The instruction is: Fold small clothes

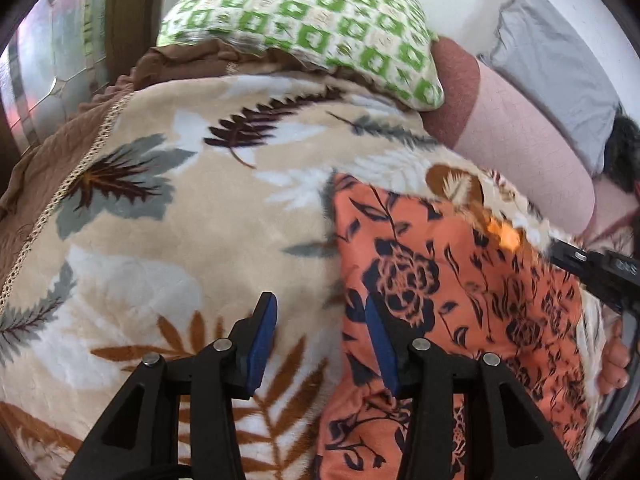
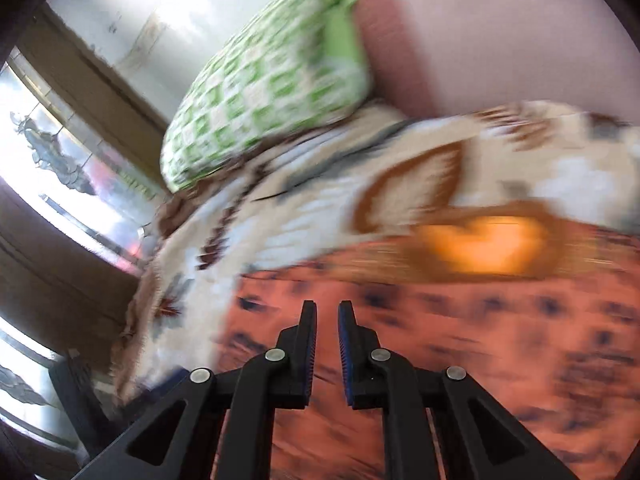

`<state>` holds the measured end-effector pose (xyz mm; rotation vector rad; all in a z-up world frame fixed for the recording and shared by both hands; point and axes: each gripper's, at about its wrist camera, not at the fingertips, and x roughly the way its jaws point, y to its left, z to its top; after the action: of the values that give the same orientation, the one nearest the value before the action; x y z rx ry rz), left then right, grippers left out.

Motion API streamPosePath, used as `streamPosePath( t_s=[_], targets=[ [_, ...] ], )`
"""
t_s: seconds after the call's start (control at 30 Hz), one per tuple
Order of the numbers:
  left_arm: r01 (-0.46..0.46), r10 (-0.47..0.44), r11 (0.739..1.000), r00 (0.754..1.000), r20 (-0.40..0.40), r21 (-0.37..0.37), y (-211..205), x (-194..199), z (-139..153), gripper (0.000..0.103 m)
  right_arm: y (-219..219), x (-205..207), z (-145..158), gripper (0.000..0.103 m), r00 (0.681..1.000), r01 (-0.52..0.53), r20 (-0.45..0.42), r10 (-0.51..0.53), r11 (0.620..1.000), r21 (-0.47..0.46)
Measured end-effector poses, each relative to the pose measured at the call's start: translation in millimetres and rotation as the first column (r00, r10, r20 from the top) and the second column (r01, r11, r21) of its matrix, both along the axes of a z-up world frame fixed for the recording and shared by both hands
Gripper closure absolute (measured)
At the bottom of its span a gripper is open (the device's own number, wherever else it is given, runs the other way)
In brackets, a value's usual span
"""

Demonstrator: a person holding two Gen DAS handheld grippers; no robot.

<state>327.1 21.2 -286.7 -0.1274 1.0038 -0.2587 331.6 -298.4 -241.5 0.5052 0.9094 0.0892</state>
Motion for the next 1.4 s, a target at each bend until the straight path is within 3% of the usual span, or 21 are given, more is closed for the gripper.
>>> streamPosePath(
  t_s=[0.1,0.13,0.23,0.27,0.3,0.37,0.43,0.53,0.73,0.83,0.9,0.93,0.97,1.0,1.07,1.2,1.27,1.3,1.4],
  targets=[
    [0.012,-0.008,0.993,0.999,-0.033,0.118,-13.6,1.8,-14.8,0.054,-60.8,-41.6,-14.5,0.089,0.991,0.12,-0.056,-0.121,0.993,-0.022],
    [0.011,-0.006,0.992,0.999,-0.035,0.13,-15.2,2.8,-16.3,0.054,-60.8,-41.6,-14.5,0.089,0.991,0.12,-0.056,-0.121,0.993,-0.022],
    [0.006,-0.002,0.989,0.999,-0.032,0.147,-13.2,3.8,-15.3,0.047,-112.5,-74.6,-60.8,0.09,0.948,0.182,-0.241,-0.207,0.976,-0.121],
    [0.001,0.004,0.99,0.999,-0.036,0.141,-11.8,4.9,-15.8,0.047,-112.5,-74.6,-60.8,0.09,0.948,0.182,-0.241,-0.207,0.976,-0.121],
    [-0.006,0.011,0.992,0.999,-0.042,0.127,-9.5,5.5,-16.6,0.047,-127.9,-89.4,-68.5,0.09,0.954,0.181,-0.238,-0.181,0.983,-0.025],
    [-0.018,0.021,0.994,0.999,-0.028,0.107,-7.1,5.1,-12.3,0.047,-133.7,-90.2,-57.9,0.09,0.948,0.196,-0.244,-0.203,0.979,-0.051],
    [-0.039,0.037,0.992,0.999,0.02,0.119,-6.3,6.0,-3.8,0.047,-138.0,-83.1,-40.0,0.088,0.96,0.207,-0.177,-0.216,0.976,-0.068],
    [-0.061,0.052,0.993,0.995,0.081,0.104,-4.5,5.8,8.8,0.047,-146.0,-72.6,-13.3,0.088,0.973,0.225,-0.051,-0.225,0.974,0.008],
    [-0.042,0.035,0.995,0.996,0.085,0.088,-18.6,14.2,7.1,0.047,-149.9,-55.2,17.9,0.087,0.95,0.269,0.134,-0.281,0.958,0.103],
    [0.0,-0.008,0.988,0.998,0.057,0.151,-35.5,15.4,-4.1,0.047,-145.3,-36.3,-3.6,0.087,0.963,0.265,0.027,-0.268,0.961,0.076],
    [0.009,-0.015,0.98,1.0,0.026,0.197,-40.6,15.6,-14.9,0.047,-151.4,-31.2,-23.4,0.087,0.948,0.318,-0.037,-0.317,0.948,0.003],
    [0.008,-0.012,0.982,1.0,0.02,0.187,-39.7,15.5,-17.1,0.046,-162.6,-27.6,-40.4,0.089,0.924,0.372,-0.075,-0.376,0.926,-0.064],
    [0.006,-0.008,0.985,1.0,0.016,0.173,-38.4,15.5,-17.2,0.045,-162.6,-27.6,-40.4,0.09,0.924,0.372,-0.075,-0.376,0.926,-0.064],
    [0.005,-0.007,0.986,1.0,0.012,0.167,-37.2,15.7,-16.5,0.045,-187.0,-28.7,-66.9,0.1,0.916,0.397,-0.074,-0.393,0.917,0.038],
    [0.004,-0.006,0.987,1.0,0.01,0.163,-36.3,15.2,-17.1,0.045,-197.2,-33.1,-64.9,0.103,0.906,0.423,-0.066,-0.418,0.899,0.114],
    [-0.009,0.008,0.99,1.0,0.008,0.14,-33.4,15.0,-13.4,0.045,-192.3,-40.0,-38.1,0.094,0.898,0.439,-0.027,-0.438,0.894,0.085],
    [-0.016,0.013,0.991,1.0,0.023,0.132,-32.7,12.7,-8.7,0.045,-188.6,-52.1,-12.6,0.095,0.9,0.426,0.059,-0.432,0.9,0.09],
    [-0.018,0.014,0.991,0.999,0.034,0.132,-32.6,12.2,-6.5,0.045,-184.7,-52.4,-10.4,0.095,0.909,0.406,0.059,-0.412,0.909,0.094],
    [-0.019,0.013,0.988,0.999,0.044,0.152,-32.3,12.5,-4.5,0.045,-170.9,-45.3,-19.7,0.095,0.921,0.39,-0.007,-0.39,0.92,-0.029]
  ],
)
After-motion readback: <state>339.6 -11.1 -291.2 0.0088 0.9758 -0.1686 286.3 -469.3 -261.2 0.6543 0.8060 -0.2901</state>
